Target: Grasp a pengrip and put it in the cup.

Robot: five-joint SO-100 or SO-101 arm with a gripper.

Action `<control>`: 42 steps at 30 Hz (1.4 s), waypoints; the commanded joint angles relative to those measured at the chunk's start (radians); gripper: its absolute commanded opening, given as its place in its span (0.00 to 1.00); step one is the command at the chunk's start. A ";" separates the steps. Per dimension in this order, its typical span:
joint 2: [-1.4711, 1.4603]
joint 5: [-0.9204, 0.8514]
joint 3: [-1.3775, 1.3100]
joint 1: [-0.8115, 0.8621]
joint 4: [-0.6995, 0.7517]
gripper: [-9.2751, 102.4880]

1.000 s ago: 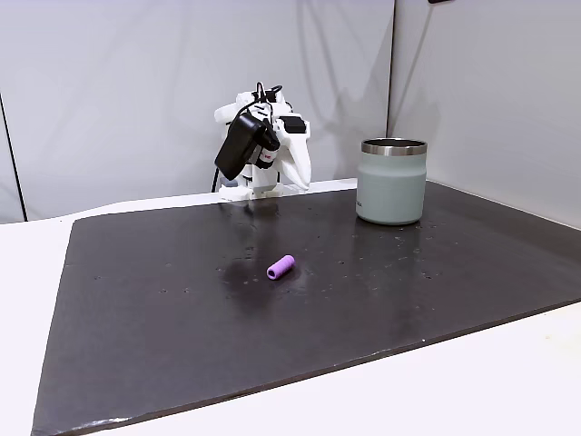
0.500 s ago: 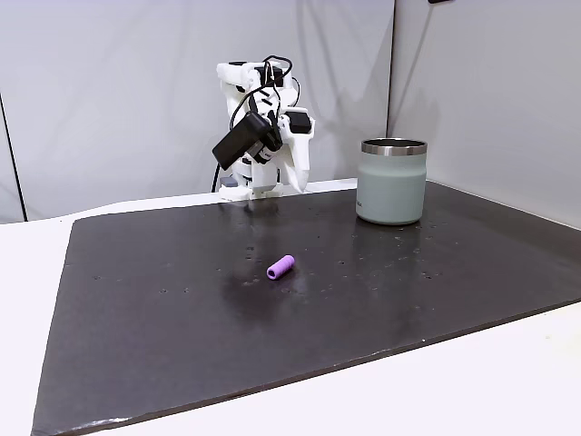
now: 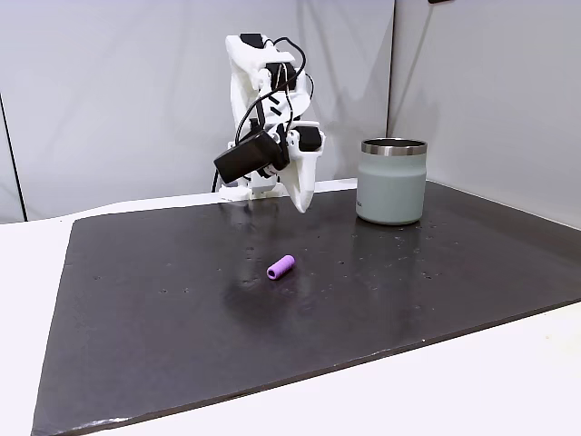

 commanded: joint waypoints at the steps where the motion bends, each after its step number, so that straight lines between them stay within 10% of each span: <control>1: -0.078 -0.015 -0.100 0.018 -0.040 0.08; 42: -0.514 -0.295 -0.635 0.112 0.067 0.20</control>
